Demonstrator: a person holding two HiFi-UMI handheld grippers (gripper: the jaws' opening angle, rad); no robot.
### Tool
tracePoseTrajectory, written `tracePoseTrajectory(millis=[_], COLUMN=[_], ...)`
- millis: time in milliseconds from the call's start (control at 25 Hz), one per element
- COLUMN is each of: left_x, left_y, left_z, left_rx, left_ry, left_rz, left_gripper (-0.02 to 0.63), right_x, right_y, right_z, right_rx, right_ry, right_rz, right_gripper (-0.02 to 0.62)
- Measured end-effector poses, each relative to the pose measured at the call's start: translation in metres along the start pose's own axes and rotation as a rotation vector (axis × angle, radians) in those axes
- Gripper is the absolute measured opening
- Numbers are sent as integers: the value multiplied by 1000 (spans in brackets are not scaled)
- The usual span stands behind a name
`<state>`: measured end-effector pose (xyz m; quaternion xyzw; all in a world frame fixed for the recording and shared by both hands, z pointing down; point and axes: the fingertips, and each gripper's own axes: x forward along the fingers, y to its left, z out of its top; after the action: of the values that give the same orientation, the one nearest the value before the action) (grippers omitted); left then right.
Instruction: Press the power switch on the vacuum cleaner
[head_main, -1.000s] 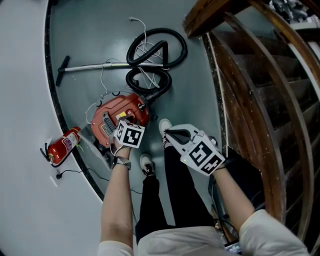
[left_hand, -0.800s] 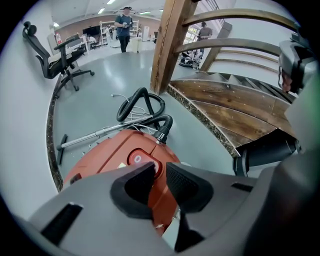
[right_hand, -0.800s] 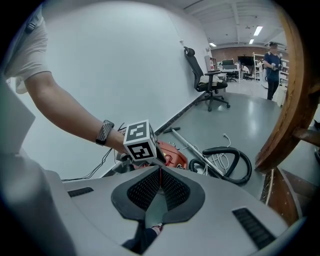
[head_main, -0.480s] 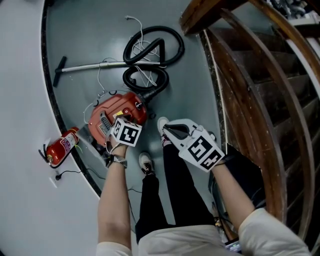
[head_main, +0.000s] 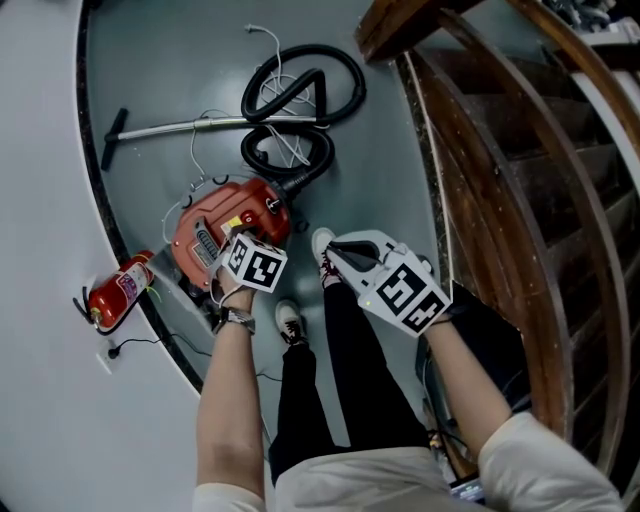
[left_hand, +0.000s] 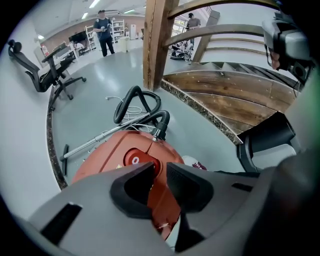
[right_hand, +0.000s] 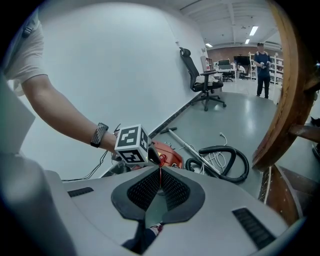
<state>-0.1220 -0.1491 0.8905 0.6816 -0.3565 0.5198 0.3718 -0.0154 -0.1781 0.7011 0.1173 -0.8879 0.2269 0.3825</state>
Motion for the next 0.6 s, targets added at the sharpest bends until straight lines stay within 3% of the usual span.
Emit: tracePoseTrajectory(millis=[400,600], left_x=[0,-12], left_y=[-2,4], left_z=[-1,4], left_rx=[-33,-78], left_ry=[14,-83], left_rz=[-47,-4], left_gripper=[95,100], right_x=[2,1], right_y=[0,4], right_z=[1,8], right_rx=[-10,-28], right_ry=[9,2], right_rz=[12,29], right_gripper=[31,31])
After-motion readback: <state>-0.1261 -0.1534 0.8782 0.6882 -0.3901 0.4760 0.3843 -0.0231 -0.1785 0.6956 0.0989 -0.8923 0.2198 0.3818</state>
